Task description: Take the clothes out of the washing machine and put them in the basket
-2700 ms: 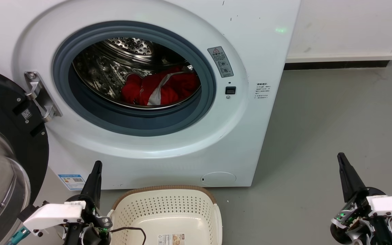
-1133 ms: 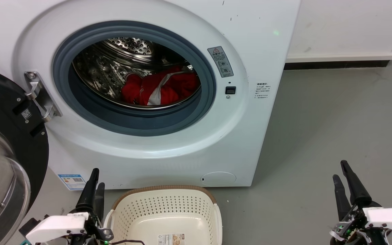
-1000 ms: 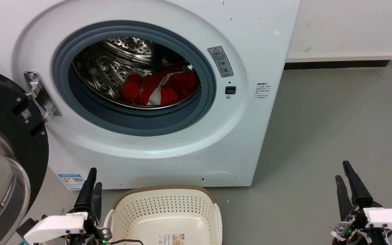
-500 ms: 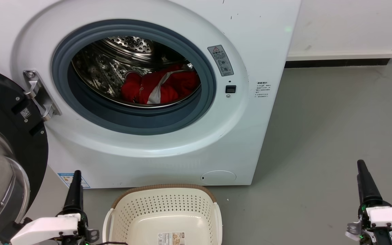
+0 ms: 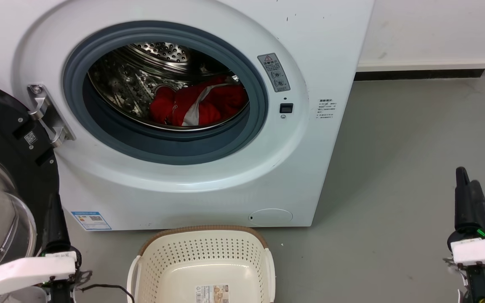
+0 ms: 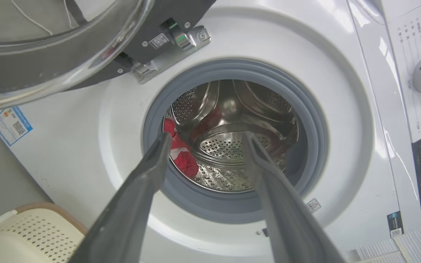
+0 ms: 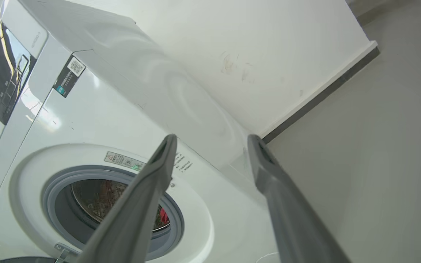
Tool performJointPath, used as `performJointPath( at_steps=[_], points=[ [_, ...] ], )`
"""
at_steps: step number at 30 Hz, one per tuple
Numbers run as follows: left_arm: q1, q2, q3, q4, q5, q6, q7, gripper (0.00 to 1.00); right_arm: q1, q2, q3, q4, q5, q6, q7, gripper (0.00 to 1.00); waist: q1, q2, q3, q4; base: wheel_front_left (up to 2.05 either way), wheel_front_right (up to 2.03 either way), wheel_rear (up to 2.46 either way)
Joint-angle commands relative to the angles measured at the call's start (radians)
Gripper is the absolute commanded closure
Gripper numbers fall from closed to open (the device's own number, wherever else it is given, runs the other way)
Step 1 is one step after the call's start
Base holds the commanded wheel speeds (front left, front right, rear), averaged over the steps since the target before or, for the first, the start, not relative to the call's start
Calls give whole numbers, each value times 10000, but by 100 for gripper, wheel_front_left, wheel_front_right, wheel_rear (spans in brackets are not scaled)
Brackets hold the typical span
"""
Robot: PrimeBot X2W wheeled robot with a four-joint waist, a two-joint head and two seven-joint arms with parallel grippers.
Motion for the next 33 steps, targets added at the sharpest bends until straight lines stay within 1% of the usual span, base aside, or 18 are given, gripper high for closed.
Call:
performJointPath(
  at_steps=[1,5,11,15,18,19,24,25,29,33],
  points=[
    [-248,23,-17,-573,692,222,-116,0,-267,-36,82,-479,-736,-1,-114,0,0,0,14,6,0,0,0],
    [-100,24,-426,-1295,1697,697,-249,0,-207,-38,245,-937,-1836,-1,-251,0,0,0,39,15,0,0,0],
    [192,25,-1084,-1975,2904,1073,-443,0,-70,-40,659,-1393,-3330,-1,-443,0,0,0,67,10,0,0,0],
    [321,26,-1390,-2220,3584,1113,-560,0,-11,-43,791,-1592,-4111,-1,-559,0,0,0,95,-7,0,0,0],
    [373,28,-1566,-2389,4072,1114,-648,0,40,-43,770,-1675,-4575,-1,-647,0,0,0,98,-14,0,0,0],
    [373,28,-1566,-2389,4072,1114,-648,0,40,-43,770,-1675,-4575,-1,-647,0,0,0,98,-14,0,0,0],
    [435,28,-1764,-2778,4977,1214,-792,0,82,-45,852,-1793,-5397,-2,-794,0,0,0,110,-37,0,0,0],
    [543,29,-1973,-2848,5762,1427,-871,0,114,-46,828,-1798,-5901,-2,-873,0,0,0,110,-49,0,0,0],
    [565,29,-2335,-2981,6541,1736,-982,0,187,-47,832,-1784,-6514,-2,-979,0,0,0,129,-44,0,0,0],
    [673,86,-2625,-3084,7219,1862,-1076,0,194,-48,872,-1784,-7080,-2,-1077,0,0,0,145,-43,0,0,0]
  ],
)
